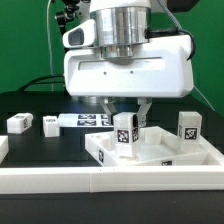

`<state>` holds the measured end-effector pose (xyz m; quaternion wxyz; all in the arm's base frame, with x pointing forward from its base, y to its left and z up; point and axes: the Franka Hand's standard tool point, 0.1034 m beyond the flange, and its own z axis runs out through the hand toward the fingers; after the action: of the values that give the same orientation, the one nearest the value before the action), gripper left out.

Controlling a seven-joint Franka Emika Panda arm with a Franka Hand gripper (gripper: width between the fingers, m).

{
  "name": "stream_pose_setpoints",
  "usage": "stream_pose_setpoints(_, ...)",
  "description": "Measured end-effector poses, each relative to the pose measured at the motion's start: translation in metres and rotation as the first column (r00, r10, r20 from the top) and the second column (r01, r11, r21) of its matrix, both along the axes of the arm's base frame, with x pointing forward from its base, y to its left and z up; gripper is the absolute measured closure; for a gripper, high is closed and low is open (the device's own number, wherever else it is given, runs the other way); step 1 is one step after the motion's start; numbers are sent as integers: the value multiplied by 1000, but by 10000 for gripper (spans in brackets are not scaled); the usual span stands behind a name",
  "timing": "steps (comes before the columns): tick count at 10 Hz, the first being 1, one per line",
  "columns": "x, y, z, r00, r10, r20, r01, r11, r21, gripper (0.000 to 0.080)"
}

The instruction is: Assemble square table

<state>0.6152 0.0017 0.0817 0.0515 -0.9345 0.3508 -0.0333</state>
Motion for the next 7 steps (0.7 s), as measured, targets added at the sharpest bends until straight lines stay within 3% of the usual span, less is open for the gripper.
stream_pose_setpoints(3,0,0,0,970,-241,-19,242,970,29,509)
stream_pose_setpoints(7,-1,3,0,849,-525,-66,528,848,48,509)
